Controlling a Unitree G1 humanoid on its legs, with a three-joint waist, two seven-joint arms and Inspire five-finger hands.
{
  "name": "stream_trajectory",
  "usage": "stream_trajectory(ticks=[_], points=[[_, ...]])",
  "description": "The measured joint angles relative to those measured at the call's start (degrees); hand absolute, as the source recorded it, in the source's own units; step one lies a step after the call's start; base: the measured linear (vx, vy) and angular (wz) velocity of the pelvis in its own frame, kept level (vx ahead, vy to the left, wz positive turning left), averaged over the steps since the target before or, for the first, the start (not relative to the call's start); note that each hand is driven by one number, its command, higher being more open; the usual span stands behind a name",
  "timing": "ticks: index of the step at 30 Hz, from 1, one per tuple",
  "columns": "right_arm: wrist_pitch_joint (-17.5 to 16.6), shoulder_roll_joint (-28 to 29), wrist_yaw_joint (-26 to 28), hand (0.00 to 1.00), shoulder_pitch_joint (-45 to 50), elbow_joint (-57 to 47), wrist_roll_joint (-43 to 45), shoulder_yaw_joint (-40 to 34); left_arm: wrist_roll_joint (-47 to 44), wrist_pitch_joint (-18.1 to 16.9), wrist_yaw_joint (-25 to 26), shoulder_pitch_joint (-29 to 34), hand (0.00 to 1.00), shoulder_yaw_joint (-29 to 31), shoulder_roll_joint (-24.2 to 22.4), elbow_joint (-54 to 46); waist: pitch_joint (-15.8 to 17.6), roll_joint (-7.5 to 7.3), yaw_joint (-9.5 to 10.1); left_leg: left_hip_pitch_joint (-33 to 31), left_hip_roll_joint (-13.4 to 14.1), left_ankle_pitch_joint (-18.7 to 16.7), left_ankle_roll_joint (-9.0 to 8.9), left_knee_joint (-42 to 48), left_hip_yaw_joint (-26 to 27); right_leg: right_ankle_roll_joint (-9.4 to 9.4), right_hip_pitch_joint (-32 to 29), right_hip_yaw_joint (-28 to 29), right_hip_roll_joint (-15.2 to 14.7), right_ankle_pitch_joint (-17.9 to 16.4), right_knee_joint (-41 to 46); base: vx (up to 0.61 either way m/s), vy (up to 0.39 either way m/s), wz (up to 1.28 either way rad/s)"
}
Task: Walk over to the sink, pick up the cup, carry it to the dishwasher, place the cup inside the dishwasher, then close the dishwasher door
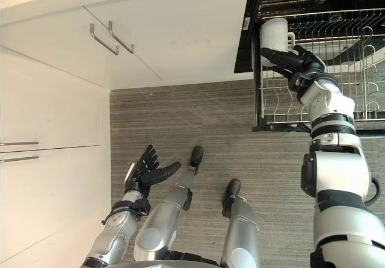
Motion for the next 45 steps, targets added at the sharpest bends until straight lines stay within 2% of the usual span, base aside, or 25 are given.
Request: stream_trajectory(ticks=[5, 8, 10, 13, 17, 19, 23, 26, 27, 28, 30, 31, 32, 33, 34, 35, 36, 37, 38, 39, 40, 41, 43, 44, 45], points=[[-0.1, 0.0, 0.0, 1.0, 0.0, -1.7, -2.0, -0.6, 0.1, 0.2, -0.1, 1.0, 1.0, 0.1, 0.0, 0.0, 0.0, -0.26, -0.64, 3.1, 0.2, -0.2, 0.01, 0.0, 0.0, -0.01, 3.5, -0.2, 0.3, 0.3, -1.5, -0.03, -0.052, -0.02], [-0.2, -0.1, 3.9, 1.0, 1.0, -3.0, -3.5, -0.6, 1.2, 0.2, 0.0, 2.0, 1.0, 1.0, 0.0, 1.3, -0.5, -1.27, -0.96, 4.0, 1.1, -0.3, -0.11, 0.0, 0.5, -0.26, 5.0, 0.4, 1.5, 1.6, -3.5, -0.02, -0.054, -0.14], [-0.2, -0.1, 7.3, 1.0, 6.7, -8.7, -4.2, -0.4, 2.6, 0.2, 0.2, 2.1, 1.0, 1.9, 0.2, 4.3, -1.0, -2.26, -1.06, 5.5, 1.8, -0.6, -0.32, 0.0, 0.7, -0.45, 7.3, 0.7, 2.4, 2.5, -5.6, 0.0, -0.06, -0.11], [-0.2, 0.7, 8.7, 1.0, 15.2, -17.8, -4.6, 0.0, 3.9, 0.4, 0.5, 2.5, 1.0, 3.3, 0.4, 8.3, -2.1, -3.89, -1.55, 7.1, 2.4, -1.1, -0.5, -0.1, 1.2, -0.63, 9.7, 1.3, 3.4, 3.7, -8.4, 0.01, -0.048, -0.14], [-0.7, 6.6, 9.5, 1.0, 30.6, -32.9, -4.6, -1.9, 8.3, 0.5, 2.3, 4.2, 1.0, 4.8, 1.3, 14.6, -5.5, -7.39, -3.16, 8.8, 3.2, -2.4, -0.44, -0.1, 3.3, -0.63, 12.1, 3.6, 4.4, 5.3, -12.3, 0.05, -0.023, -0.28], [-0.8, 10.7, 9.6, 1.0, 37.9, -40.5, -4.6, -3.1, 9.1, 0.1, 3.0, 4.3, 1.0, 5.8, 1.4, 16.6, -6.2, -8.11, -4.18, 10.4, 3.2, -3.0, -0.37, -0.1, 3.9, -0.54, 14.1, 4.3, 4.5, 5.8, -13.8, 0.07, -0.013, -0.22], [-1.6, 19.1, 10.0, 1.0, 49.5, -51.1, -4.9, -3.2, 10.2, -1.8, 3.7, 5.4, 1.0, 6.6, 0.9, 18.8, -8.6, -8.39, -5.0, 12.6, 3.6, -4.2, -0.38, 0.1, 5.7, -0.61, 16.8, 5.5, 5.0, 6.7, -16.3, 0.04, -0.015, -0.21], [-4.1, 23.4, 12.8, 1.0, 55.2, -55.9, -4.9, -3.2, 12.1, -3.9, 4.2, 6.4, 1.0, 7.3, 0.1, 19.6, -9.2, -8.33, -4.98, 11.5, 3.2, -8.8, 0.4, 6.8, 6.6, -0.72, 19.5, 5.2, 4.8, 6.8, -16.8, 0.01, -0.002, 0.07], [-5.2, 24.1, 13.7, 1.0, 57.3, -57.9, -4.9, -3.5, 13.7, -4.4, 4.1, 6.7, 1.0, 8.2, -0.4, 20.5, -9.5, -7.82, -5.61, 9.1, 4.0, -13.0, 2.64, 13.0, 10.7, -0.75, 21.3, 3.6, 4.6, 6.7, -17.1, 0.01, 0.0, 0.7], [-6.8, 24.3, 14.3, 1.0, 60.0, -60.7, -4.9, -4.9, 14.8, -4.7, 4.0, 7.1, 1.0, 9.1, -1.1, 20.9, -9.8, -7.21, -6.48, 8.1, 7.2, -16.2, 3.87, 18.7, 18.4, -0.48, 23.4, 0.4, 4.2, 6.0, -17.3, 0.02, 0.006, 1.0], [-10.1, 24.4, 14.7, 1.0, 63.0, -63.5, -4.8, -8.5, 17.3, -5.1, 3.7, 7.5, 1.0, 10.1, -2.0, 21.6, -10.3, -6.47, -7.86, 8.6, 10.4, -18.0, 3.44, 23.3, 26.0, 0.57, 26.0, -4.6, 2.8, 3.4, -15.6, 0.05, 0.063, 1.41], [-11.8, 24.6, 14.7, 1.0, 63.6, -65.0, -4.7, -10.9, 18.4, -5.4, 3.4, 7.5, 1.0, 10.3, -2.2, 21.9, -10.4, -6.62, -8.14, 9.1, 9.5, -18.5, 3.07, 23.5, 26.6, 1.66, 26.2, -6.7, 0.7, 0.7, -12.2, 0.03, 0.121, 1.25], [-12.7, 24.9, 14.7, 1.0, 63.6, -65.5, -4.6, -11.7, 18.7, -5.6, 3.3, 7.5, 1.0, 10.7, -2.4, 22.0, -10.6, -6.93, -8.22, 9.4, 8.3, -18.8, 3.06, 23.3, 26.2, 2.14, 26.0, -7.3, -0.5, -0.3, -10.9, 0.03, 0.153, 0.85], [-14.5, 25.7, 15.0, 1.0, 63.7, -66.6, -4.4, -12.1, 19.0, -5.9, 3.2, 7.5, 1.0, 11.3, -2.7, 22.9, -11.4, -7.29, -8.23, 10.4, 5.9, -18.9, 3.31, 22.1, 26.1, 2.8, 26.5, -8.1, -2.8, -1.8, -9.6, 0.09, 0.171, 0.59], [-16.3, 27.3, 15.8, 1.0, 64.2, -67.2, -4.4, -11.9, 19.2, -5.8, 2.7, 7.5, 1.0, 11.3, -2.4, 23.9, -12.3, -8.56, -8.55, 11.9, 3.5, -19.2, 3.9, 21.1, 26.5, 3.79, 27.7, -9.4, -5.3, -2.7, -9.3, 0.2, 0.178, 0.68], [-17.7, 28.4, 15.9, 1.0, 65.3, -68.3, -4.4, -11.4, 20.3, -5.8, 2.5, 7.4, 1.0, 11.3, -2.5, 25.0, -13.0, -8.31, -9.2, 12.6, 2.7, -21.4, 4.56, 22.6, 26.7, 5.54, 28.3, -9.9, -6.9, -3.2, -4.5, 0.21, 0.115, 0.52], [-18.2, 28.7, 16.1, 1.0, 65.9, -68.6, -4.4, -10.9, 20.8, -5.8, 2.5, 6.9, 1.0, 11.3, -2.8, 25.8, -13.3, -7.76, -9.26, 13.1, 2.2, -22.2, 5.05, 23.1, 26.4, 5.64, 26.5, -8.8, -8.5, -3.3, 1.6, 0.21, 0.122, 0.41], [-18.2, 29.1, 16.0, 1.0, 66.5, -68.8, -4.4, -10.1, 21.4, -5.7, 2.4, 6.7, 1.0, 11.1, -2.6, 27.0, -13.6, -8.04, -9.64, 14.1, 1.5, -22.5, 5.18, 22.3, 25.9, 3.74, 22.1, -6.0, -10.3, -1.3, 11.0, 0.17, 0.129, 0.37], [-18.8, 29.9, 15.5, 1.0, 67.3, -68.9, -4.4, -9.0, 21.5, -5.8, 2.3, 6.2, 1.0, 10.8, -2.3, 27.9, -13.8, -7.96, -10.48, 15.9, 0.8, -22.4, 5.31, 20.7, 24.7, -0.06, 16.8, -1.1, -10.8, 1.9, 21.3, 0.22, 0.144, 0.49], [-19.2, 30.5, 15.3, 1.0, 68.3, -69.1, -4.5, -8.7, 21.5, -5.6, 2.1, 5.7, 1.0, 10.4, -1.9, 28.8, -13.9, -8.29, -10.97, 17.3, 0.7, -22.4, 5.3, 19.4, 23.5, 0.84, 14.7, 1.9, -9.6, 1.2, 23.4, 0.2, 0.077, 0.57], [-19.4, 31.2, 15.1, 1.0, 69.1, -69.2, -4.5, -8.7, 21.5, -5.5, 2.1, 5.5, 1.0, 10.3, -1.7, 29.8, -14.1, -8.53, -11.31, 18.6, 0.7, -22.1, 5.2, 18.0, 22.5, 1.35, 13.9, 3.8, -8.1, 0.4, 21.9, 0.22, 0.034, 0.56], [-19.9, 31.6, 14.5, 1.0, 70.0, -69.7, -4.6, -8.6, 21.5, -5.3, 2.1, 5.4, 1.0, 10.0, -1.3, 30.3, -14.6, -9.04, -11.7, 20.1, 0.6, -21.3, 4.57, 16.3, 21.8, 1.25, 13.3, 5.3, -6.2, -0.2, 16.7, 0.24, 0.006, 0.45], [-20.5, 31.6, 13.6, 1.0, 70.4, -71.2, -4.5, -8.7, 21.5, -4.9, 1.5, 4.8, 1.0, 9.9, -0.9, 31.4, -15.2, -9.82, -11.84, 21.8, 0.5, -20.8, 4.65, 14.7, 21.1, 1.3, 13.4, 5.7, -4.4, 0.2, 4.8, 0.27, -0.044, 0.24], [-20.9, 31.6, 13.4, 1.0, 70.3, -72.1, -4.2, -8.7, 21.4, -4.9, 0.6, 4.4, 1.0, 9.9, -0.3, 32.3, -15.9, -10.79, -11.93, 21.9, -0.1, -20.9, 4.35, 14.7, 21.0, 0.96, 13.8, 5.6, -4.0, 4.3, -3.8, 0.2, -0.067, 0.15], [-21.2, 31.5, 13.4, 1.0, 70.2, -72.3, -4.1, -8.7, 21.5, -4.9, 0.1, 4.2, 1.0, 9.9, 0.0, 32.8, -16.1, -11.06, -12.11, 22.0, -0.4, -21.2, 3.97, 14.8, 20.7, 2.67, 14.1, 5.9, -3.8, 7.1, -6.3, 0.31, -0.141, 0.24]])
